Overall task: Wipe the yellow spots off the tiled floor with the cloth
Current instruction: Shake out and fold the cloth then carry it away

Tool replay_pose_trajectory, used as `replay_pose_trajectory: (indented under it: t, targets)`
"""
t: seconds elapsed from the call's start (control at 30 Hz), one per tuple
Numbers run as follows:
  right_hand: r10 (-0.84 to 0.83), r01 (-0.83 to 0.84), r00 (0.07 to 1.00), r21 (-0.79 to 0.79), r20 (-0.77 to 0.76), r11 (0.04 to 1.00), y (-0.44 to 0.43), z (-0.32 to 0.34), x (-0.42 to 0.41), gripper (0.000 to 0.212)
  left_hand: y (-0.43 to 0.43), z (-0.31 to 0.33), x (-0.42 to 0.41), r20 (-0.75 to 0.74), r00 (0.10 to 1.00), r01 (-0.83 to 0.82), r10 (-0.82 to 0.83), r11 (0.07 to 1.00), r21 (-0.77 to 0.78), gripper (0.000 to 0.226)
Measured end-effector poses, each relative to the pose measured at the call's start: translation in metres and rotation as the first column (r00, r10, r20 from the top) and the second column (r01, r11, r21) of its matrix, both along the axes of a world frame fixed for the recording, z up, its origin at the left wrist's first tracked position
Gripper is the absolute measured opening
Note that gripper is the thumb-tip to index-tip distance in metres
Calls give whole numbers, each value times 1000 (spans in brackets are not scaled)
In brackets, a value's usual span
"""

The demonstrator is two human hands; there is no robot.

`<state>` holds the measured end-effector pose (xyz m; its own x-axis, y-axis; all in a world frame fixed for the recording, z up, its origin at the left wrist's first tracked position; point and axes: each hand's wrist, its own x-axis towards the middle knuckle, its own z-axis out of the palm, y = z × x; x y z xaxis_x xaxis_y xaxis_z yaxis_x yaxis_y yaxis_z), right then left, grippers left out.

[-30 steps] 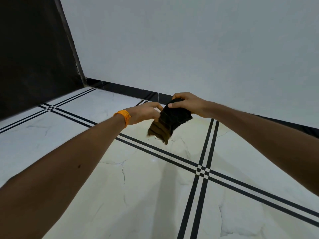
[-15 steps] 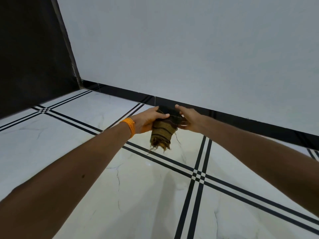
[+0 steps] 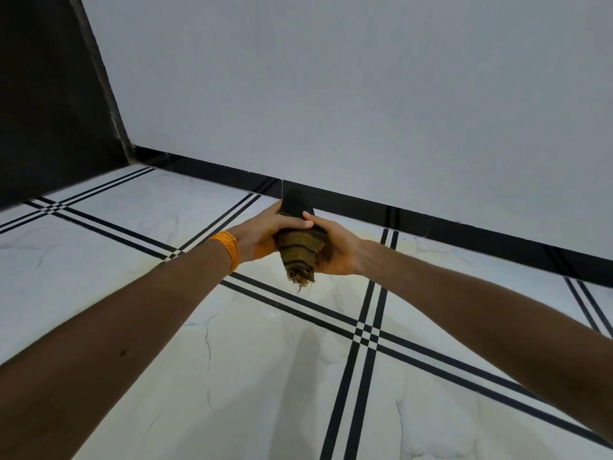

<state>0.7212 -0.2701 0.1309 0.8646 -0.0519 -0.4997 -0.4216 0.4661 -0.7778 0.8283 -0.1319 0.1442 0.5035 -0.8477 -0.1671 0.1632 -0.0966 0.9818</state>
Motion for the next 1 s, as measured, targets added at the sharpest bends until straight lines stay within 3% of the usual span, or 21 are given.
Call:
replay_pose_trajectory:
  t: [0.13, 0.27, 0.4, 0.5, 0.57, 0.63, 0.73, 0.87, 1.0]
  targets:
    - [-75, 82, 994, -74, 84, 994, -6, 3, 3, 55, -5, -1, 0, 18, 1000, -8, 8, 1000, 20, 61]
    - [-245, 261, 964, -176, 108, 949, -9, -2, 15, 41, -8, -5, 10, 110, 990, -93, 86, 994, 55, 48]
    - [-301, 346, 935, -289, 190, 893, -21, -3, 25, 45, -5, -12, 18, 208, 958, -230, 199, 964, 134, 33]
    - [-367, 416, 902, -231, 228, 879, -27, -2, 26, 44, -2, -18, 22, 116, 956, -280, 268, 955, 96, 30]
    - [-364, 406, 907, -209, 212, 890, -30, -1, 22, 41, -3, -23, 18, 153, 948, -299, 279, 946, 125, 30]
    - [-349, 379, 922, -210, 167, 901, -27, 7, 16, 40, -6, -28, 13, 380, 883, -365, 277, 913, 182, 31]
    - [-367, 387, 922, -221, 128, 895, -17, 28, 6, 35, 2, -16, -1, 711, 674, -451, 201, 874, 181, 37]
    - [-395, 403, 915, -205, 83, 892, 4, 77, -12, 37, 19, 40, -18, 874, 484, -444, 31, 870, 215, 51]
    - [-421, 421, 906, -174, 40, 890, 25, 173, -46, 36, 37, 140, -42, 920, 370, -389, -133, 877, 283, 56]
